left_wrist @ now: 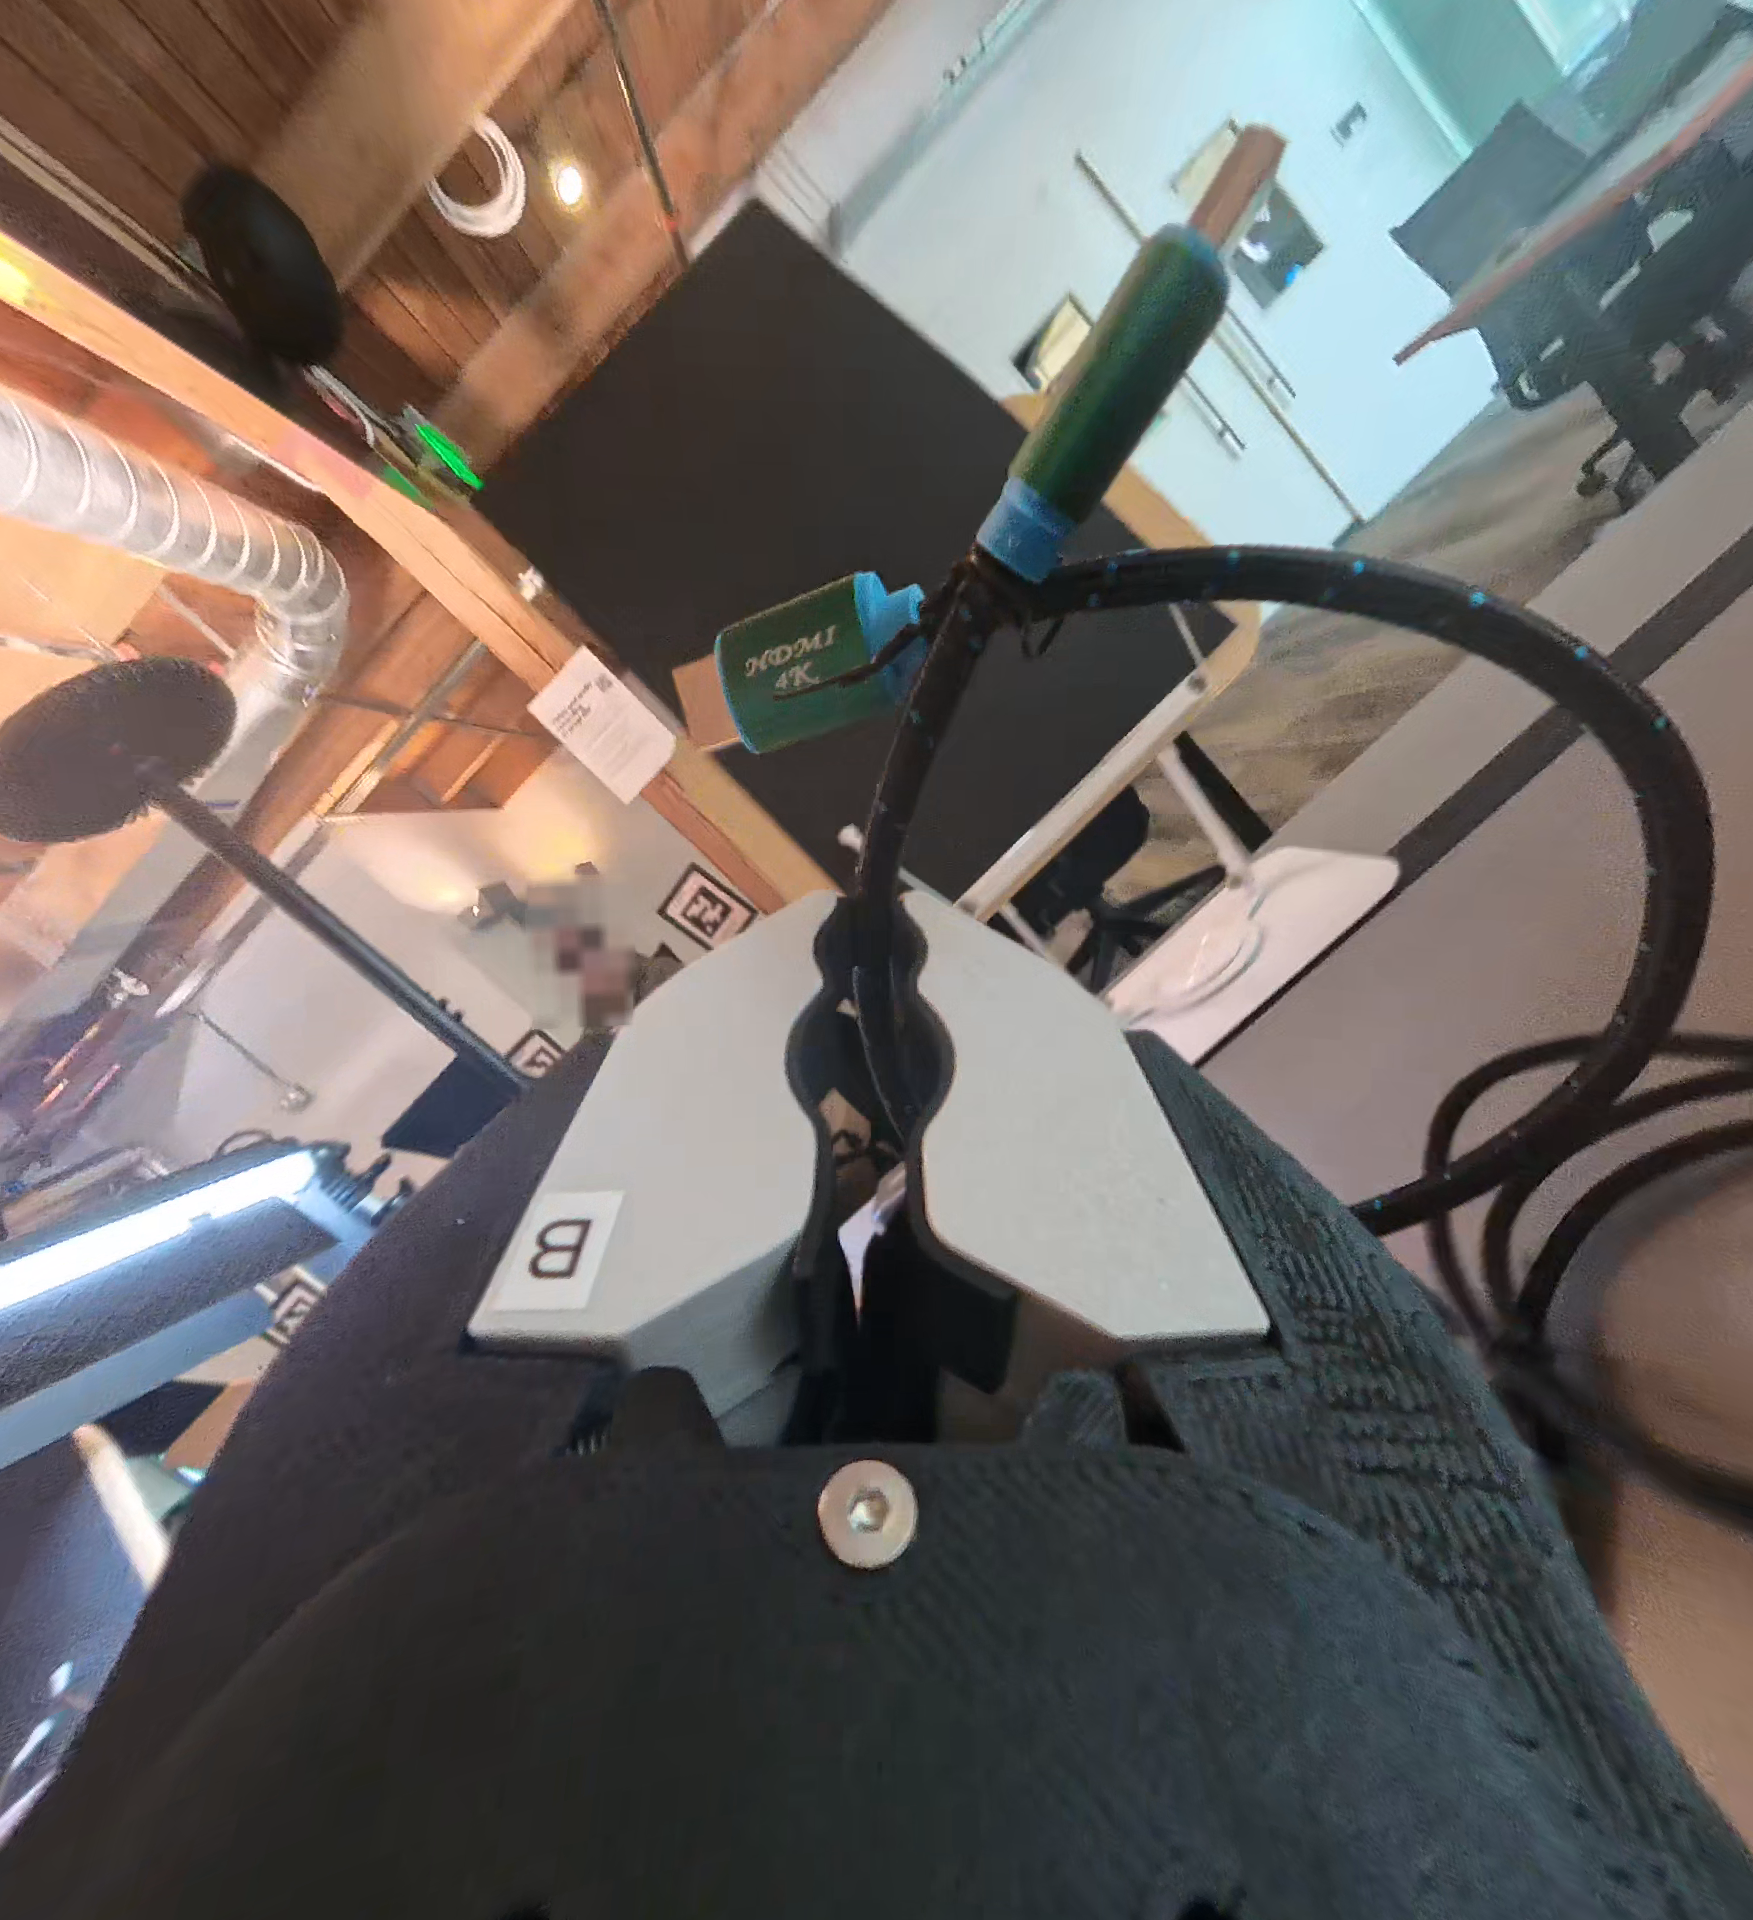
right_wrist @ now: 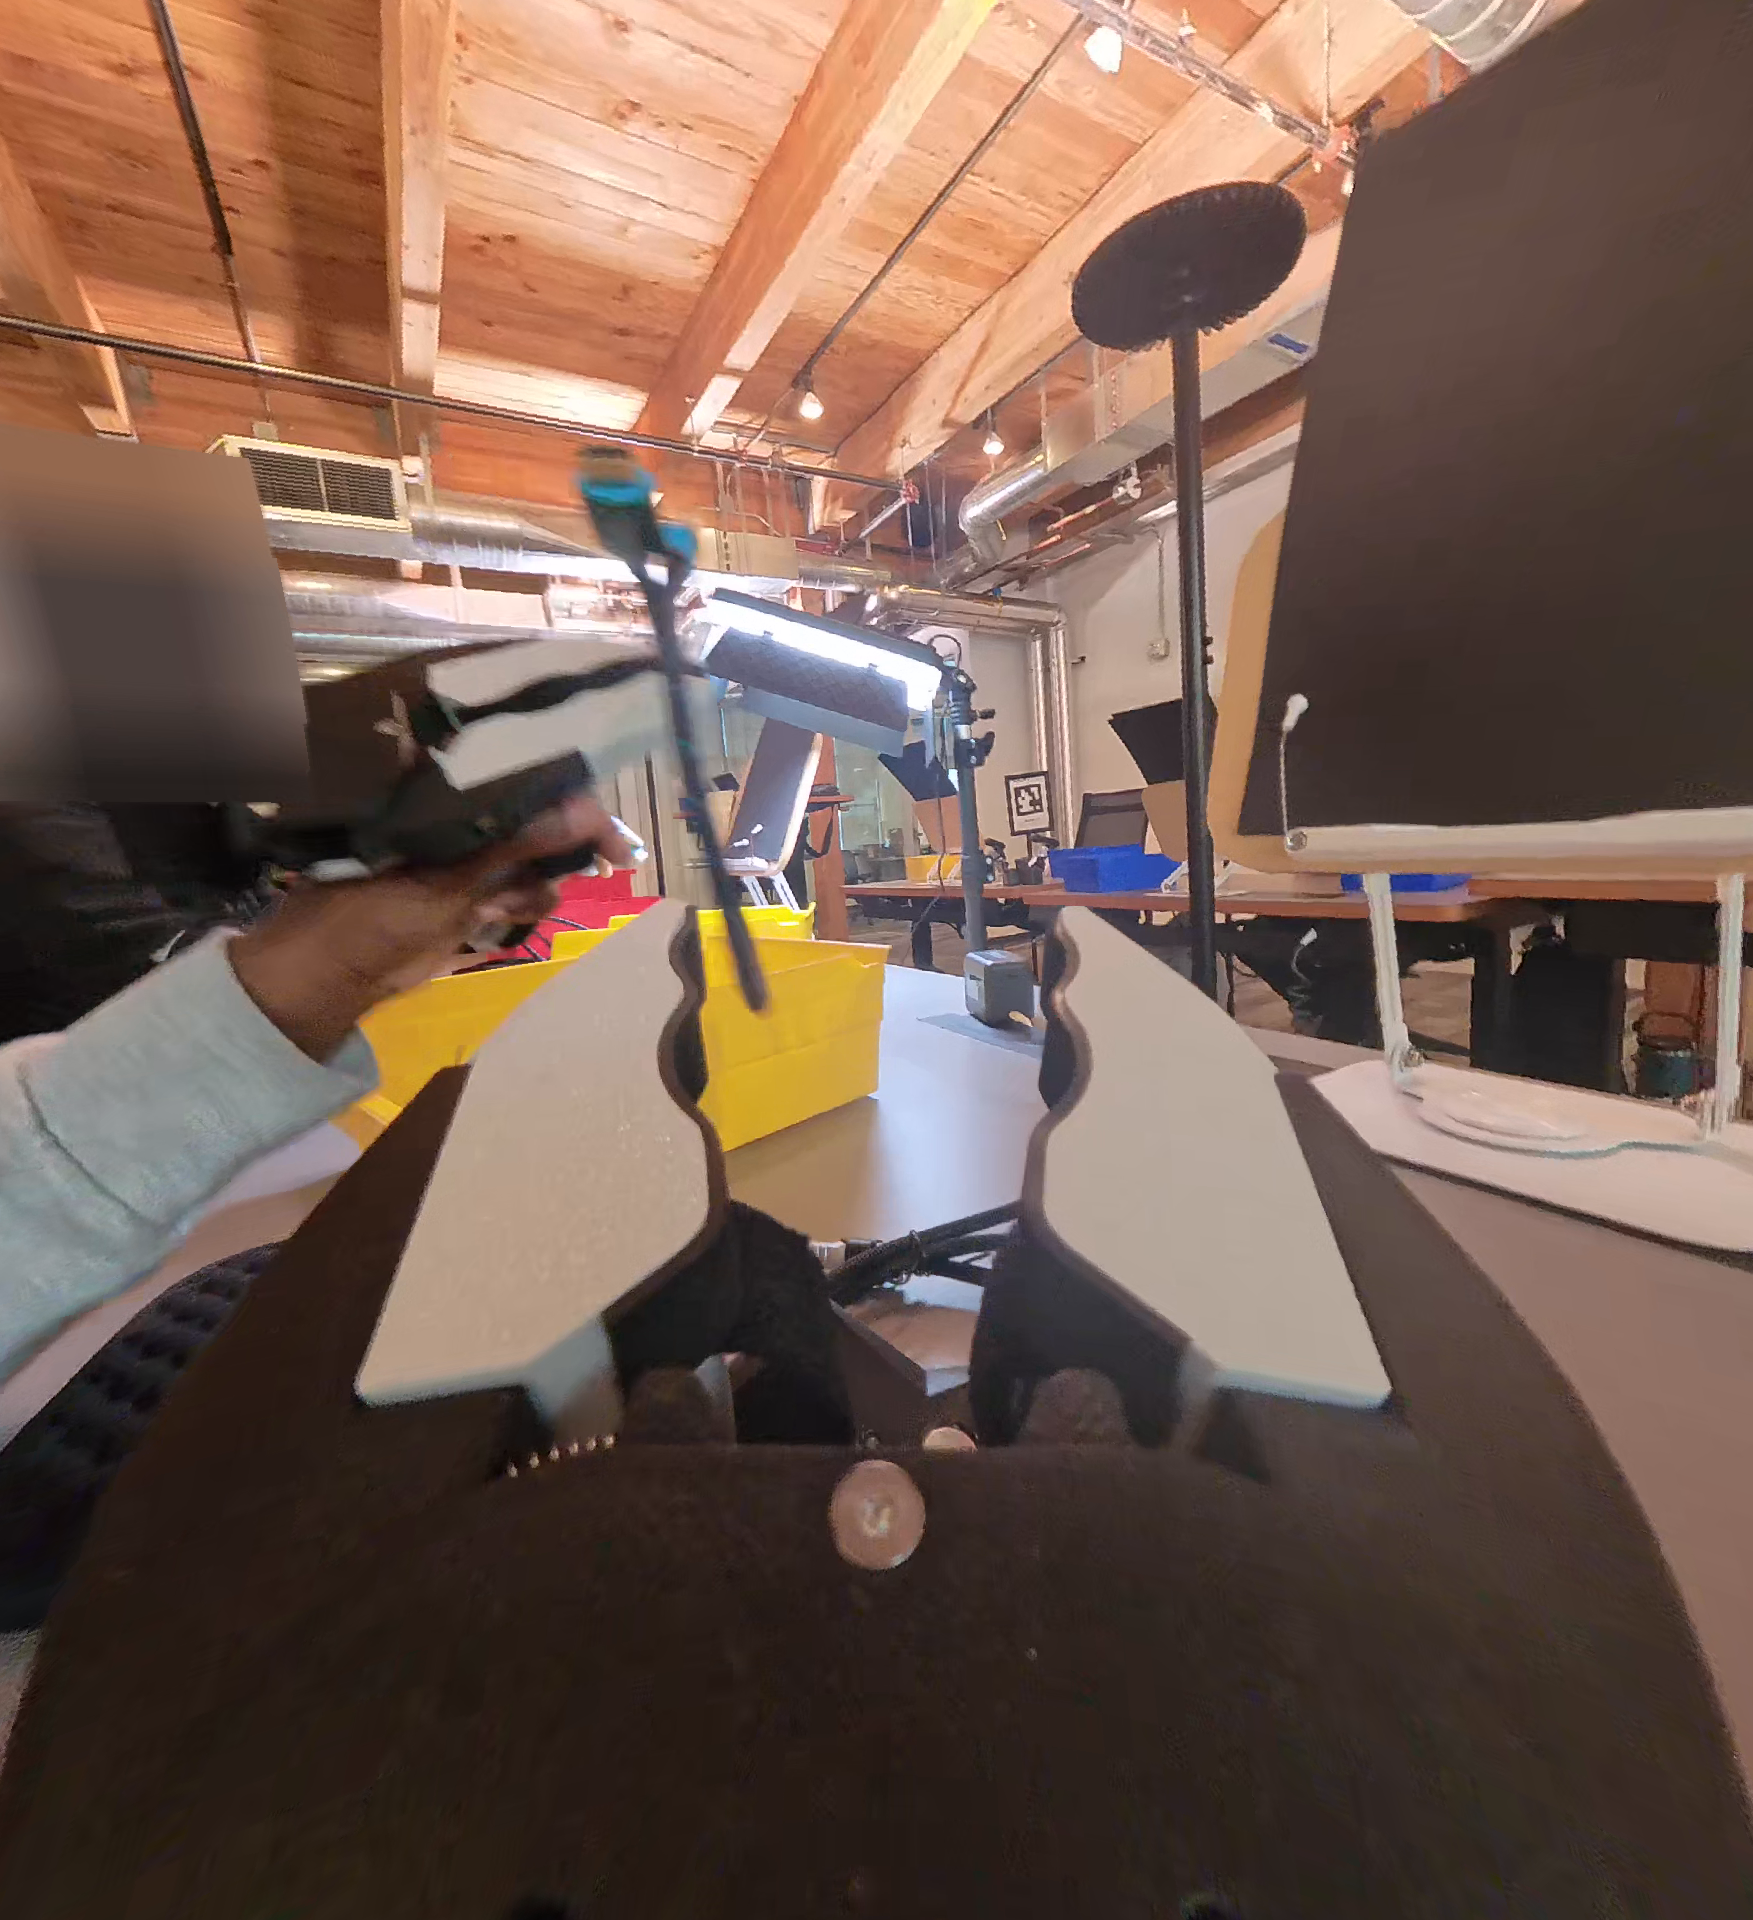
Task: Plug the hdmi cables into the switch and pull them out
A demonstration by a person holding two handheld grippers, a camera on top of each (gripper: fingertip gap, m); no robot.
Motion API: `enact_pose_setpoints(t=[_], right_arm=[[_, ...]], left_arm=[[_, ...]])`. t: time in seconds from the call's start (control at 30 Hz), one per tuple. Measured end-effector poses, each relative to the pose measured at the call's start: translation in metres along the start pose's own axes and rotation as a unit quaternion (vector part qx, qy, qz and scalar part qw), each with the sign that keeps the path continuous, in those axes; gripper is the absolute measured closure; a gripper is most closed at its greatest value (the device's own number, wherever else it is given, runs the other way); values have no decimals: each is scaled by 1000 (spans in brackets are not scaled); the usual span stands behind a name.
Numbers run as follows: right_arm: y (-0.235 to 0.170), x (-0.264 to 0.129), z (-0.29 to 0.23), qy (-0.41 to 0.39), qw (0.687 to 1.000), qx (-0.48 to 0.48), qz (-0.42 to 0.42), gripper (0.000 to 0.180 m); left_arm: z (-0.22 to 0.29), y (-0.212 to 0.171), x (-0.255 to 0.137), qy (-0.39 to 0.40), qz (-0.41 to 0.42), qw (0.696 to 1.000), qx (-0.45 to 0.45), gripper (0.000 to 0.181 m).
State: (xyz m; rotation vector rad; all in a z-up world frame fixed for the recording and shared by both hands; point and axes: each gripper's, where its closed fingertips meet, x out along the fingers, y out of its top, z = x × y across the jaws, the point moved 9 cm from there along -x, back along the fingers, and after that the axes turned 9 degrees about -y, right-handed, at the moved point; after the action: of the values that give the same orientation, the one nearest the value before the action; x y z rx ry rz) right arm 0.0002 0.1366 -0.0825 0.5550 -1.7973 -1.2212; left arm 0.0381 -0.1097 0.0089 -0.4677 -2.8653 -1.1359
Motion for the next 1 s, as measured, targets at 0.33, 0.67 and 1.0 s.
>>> enact_pose_setpoints(t=[0.33,0.67,1.0], right_arm=[[4,-3,-11,17,998,-59,19,150],[2,-4,-17,30,988,-150,23,158],[9,-7,-22,87,988,-118,42,158]], left_arm=[[115,3,35,-73,51,993,78,174],[113,-7,28,-135,89,986,31,168],[70,-12,13,-335,283,828,-349,142]])
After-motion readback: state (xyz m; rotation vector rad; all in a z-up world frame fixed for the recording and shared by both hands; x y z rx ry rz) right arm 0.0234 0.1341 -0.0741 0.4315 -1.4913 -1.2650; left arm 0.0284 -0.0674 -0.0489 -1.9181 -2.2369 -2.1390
